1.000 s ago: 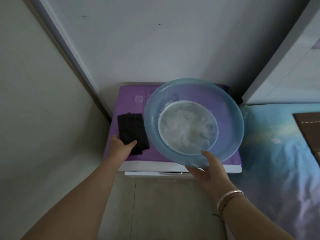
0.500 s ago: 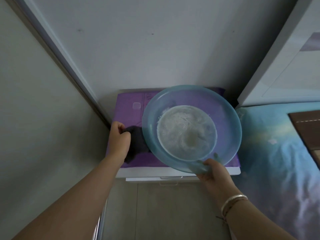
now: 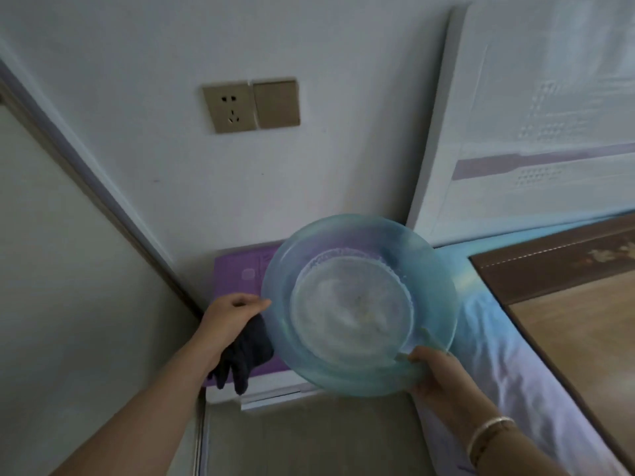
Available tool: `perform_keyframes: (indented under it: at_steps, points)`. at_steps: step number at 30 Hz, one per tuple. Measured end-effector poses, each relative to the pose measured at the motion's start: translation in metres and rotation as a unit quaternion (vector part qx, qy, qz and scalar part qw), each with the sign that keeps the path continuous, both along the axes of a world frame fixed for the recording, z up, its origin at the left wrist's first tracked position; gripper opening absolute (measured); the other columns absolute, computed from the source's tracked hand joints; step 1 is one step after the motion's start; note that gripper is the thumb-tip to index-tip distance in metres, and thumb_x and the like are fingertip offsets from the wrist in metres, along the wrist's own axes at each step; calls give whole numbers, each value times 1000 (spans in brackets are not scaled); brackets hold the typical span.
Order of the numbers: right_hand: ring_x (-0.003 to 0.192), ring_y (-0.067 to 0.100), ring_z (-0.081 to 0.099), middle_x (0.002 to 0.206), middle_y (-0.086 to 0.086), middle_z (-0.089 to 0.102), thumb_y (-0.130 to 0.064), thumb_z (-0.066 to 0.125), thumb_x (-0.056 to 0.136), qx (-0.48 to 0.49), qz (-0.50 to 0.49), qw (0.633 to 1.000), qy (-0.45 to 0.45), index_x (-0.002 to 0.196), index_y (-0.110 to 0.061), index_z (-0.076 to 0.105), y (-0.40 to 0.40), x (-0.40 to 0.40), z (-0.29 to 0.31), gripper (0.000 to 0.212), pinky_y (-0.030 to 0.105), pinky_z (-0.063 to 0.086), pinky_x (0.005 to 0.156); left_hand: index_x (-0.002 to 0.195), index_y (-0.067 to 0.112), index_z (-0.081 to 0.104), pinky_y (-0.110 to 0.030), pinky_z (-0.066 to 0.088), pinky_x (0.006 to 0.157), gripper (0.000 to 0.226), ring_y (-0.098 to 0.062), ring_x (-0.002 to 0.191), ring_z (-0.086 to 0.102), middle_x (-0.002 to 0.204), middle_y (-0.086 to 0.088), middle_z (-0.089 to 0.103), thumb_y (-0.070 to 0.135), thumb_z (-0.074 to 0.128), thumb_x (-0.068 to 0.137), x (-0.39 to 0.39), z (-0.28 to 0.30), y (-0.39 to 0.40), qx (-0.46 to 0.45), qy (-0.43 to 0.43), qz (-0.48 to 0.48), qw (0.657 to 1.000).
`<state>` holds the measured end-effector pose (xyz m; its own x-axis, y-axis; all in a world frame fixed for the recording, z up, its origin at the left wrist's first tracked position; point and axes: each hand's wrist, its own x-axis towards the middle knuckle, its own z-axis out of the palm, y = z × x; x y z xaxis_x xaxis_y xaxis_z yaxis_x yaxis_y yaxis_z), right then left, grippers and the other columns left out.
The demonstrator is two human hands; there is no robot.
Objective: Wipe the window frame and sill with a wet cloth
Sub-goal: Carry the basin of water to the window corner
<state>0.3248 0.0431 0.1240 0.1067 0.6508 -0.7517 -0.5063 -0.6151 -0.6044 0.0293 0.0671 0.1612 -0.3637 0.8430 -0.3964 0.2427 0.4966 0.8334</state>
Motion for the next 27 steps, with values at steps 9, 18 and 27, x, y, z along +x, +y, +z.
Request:
perform_keyframes:
  at_steps: [9, 18, 27]
  points:
    - [39, 24, 44, 76, 25, 44, 9, 48, 74, 5, 16, 993, -115, 104, 1, 55, -59, 83, 125, 32, 27, 45, 43, 81, 6, 71, -37, 51, 79, 33, -28, 81, 67, 81, -11, 72, 38, 77, 74, 55, 98, -46, -38, 9, -69, 997]
    - [63, 33, 61, 91, 28, 62, 5, 49, 71, 54, -38, 987, -144, 101, -9, 55, -140, 170, 191, 33, 47, 56, 64, 67, 12, 62, -35, 49, 78, 27, -24, 73, 63, 76, -12, 71, 32, 80, 72, 147, 175, -92, 41, -3, -132, 990]
    - [31, 16, 56, 67, 9, 54, -3, 51, 80, 51, -162, 965, -201, 78, -12, 52, -282, 283, 263, 9, 26, 47, 34, 84, 10, 62, -39, 48, 86, 8, -22, 78, 59, 84, -9, 66, 14, 68, 82, 299, 234, -169, 98, -30, -259, 960]
